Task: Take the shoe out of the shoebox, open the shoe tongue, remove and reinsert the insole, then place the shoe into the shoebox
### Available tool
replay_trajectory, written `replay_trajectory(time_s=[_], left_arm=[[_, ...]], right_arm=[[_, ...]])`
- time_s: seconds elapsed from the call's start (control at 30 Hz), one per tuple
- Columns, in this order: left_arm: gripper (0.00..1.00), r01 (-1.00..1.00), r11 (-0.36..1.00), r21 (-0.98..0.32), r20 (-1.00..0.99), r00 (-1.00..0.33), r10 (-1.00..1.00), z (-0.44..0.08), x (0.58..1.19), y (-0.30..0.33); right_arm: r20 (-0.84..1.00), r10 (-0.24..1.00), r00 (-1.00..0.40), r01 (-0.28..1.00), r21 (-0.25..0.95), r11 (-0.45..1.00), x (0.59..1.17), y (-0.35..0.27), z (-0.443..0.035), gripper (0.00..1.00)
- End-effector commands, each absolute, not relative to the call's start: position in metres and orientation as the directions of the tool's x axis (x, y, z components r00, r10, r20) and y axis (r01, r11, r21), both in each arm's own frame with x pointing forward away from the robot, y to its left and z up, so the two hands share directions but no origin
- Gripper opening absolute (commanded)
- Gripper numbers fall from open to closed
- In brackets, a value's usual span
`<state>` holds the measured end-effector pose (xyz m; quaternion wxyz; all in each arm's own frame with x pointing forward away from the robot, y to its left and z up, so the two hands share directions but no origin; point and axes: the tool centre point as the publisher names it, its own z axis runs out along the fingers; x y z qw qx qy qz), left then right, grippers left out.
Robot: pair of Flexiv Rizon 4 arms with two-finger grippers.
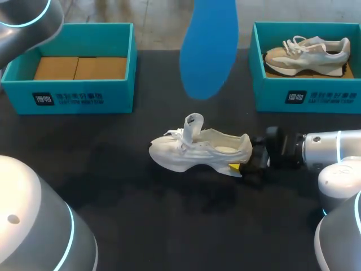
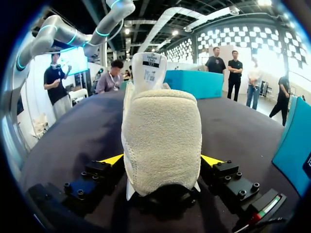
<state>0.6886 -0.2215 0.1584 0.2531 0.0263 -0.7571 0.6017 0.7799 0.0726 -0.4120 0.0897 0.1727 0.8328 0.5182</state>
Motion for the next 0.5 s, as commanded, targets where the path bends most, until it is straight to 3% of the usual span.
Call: replay_trajectory(time_s=[0.03,0.5], left_arm=[[0.0,-0.344,0.277,-0.897,0.415,-0.87,0.265,0.159,0.689,-0.222],[0.0,-0.344,0.277,-0.897,0.415,-0.87,0.265,0.159,0.689,-0.222]], right_arm=[[0.026,0.387,-0.922,0.201,0.885,0.421,0.773,0.066,-0.404,1.0],[-0.012,0.415,-0.91,0.229,0.819,0.526,0.765,0.025,-0.391,1.0]])
